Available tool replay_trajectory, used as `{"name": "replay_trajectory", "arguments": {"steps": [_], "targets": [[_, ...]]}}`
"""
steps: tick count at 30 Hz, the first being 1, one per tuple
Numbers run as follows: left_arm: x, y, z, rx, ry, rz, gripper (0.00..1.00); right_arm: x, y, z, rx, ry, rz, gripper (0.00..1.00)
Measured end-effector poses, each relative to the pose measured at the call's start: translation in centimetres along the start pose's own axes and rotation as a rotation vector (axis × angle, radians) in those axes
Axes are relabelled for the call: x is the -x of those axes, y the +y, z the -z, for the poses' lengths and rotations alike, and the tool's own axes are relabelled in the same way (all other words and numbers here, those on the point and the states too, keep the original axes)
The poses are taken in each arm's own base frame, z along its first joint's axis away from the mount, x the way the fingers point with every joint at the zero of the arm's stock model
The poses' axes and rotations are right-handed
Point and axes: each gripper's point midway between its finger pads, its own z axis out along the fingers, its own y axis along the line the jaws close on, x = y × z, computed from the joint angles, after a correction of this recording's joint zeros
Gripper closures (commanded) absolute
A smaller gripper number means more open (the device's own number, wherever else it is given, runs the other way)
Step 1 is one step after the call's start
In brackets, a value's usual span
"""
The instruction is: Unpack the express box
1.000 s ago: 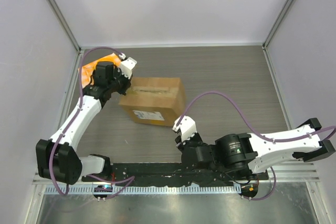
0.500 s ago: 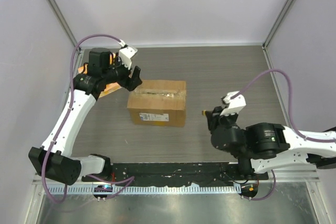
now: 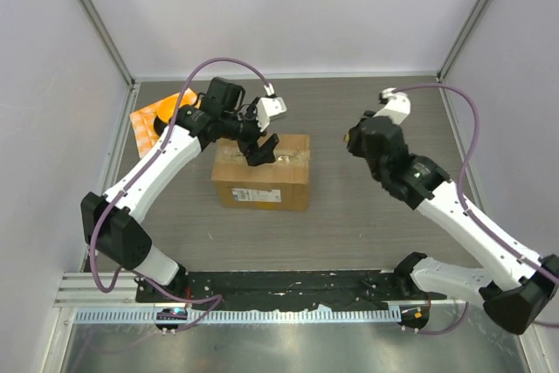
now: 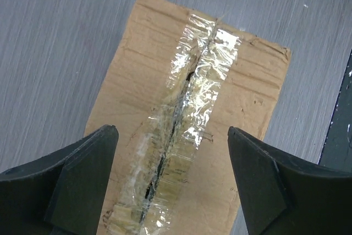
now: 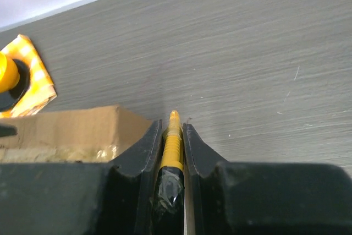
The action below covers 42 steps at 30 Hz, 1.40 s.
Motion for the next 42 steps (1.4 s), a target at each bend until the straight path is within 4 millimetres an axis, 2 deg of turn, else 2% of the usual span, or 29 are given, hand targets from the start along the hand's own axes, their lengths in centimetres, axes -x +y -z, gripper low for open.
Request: {"name": "replay_trajectory", "arguments": {"steps": [2, 5, 7, 11, 15, 19, 26, 32, 42], "targets": [[-0.5, 0.0, -0.2, -0.009, 0.015, -0.007, 0.1, 0.3, -2.7, -2.2, -0.012, 0.035, -0.069, 0.99], [-0.3, -0.2, -0.2, -0.026, 0.007, -0.034, 0.04, 1.2, -4.5, -4.1, 0.039, 0.036, -0.189, 0.99], [-0.4, -0.5, -0.2, -0.041, 0.007, -0.044, 0.0, 0.1, -3.9, -4.9, 0.133, 0.061, -0.253, 0.99], [-0.7, -1.2, -0.1, -0.084, 0.01, -0.066, 0.0, -4.3, -1.1, -5.0, 0.36, 0.182, -0.384, 0.99], [-1.2, -1.7, -0.4, -0.109, 0.032, -0.093, 0.0, -6.3, 1.1, -4.5, 0.527, 0.258, -0.496, 0.99], [-1.5, -2.2, -1.1, -0.125, 0.054, -0.125, 0.0, -6.5, 2.1, -3.7, 0.615, 0.268, -0.536, 0.99], [-2.0, -2.9, -1.9, -0.137, 0.091, -0.181, 0.0, -6.6, 2.5, -3.2, 0.658, 0.267, -0.564, 0.99], [-3.7, -3.5, -2.5, -0.153, 0.13, -0.179, 0.0, -7.1, 2.3, -3.2, 0.663, 0.267, -0.578, 0.99], [-3.5, -3.8, -2.5, -0.138, 0.114, -0.202, 0.0, -8.1, 2.1, -3.4, 0.661, 0.279, -0.606, 0.99]]}}
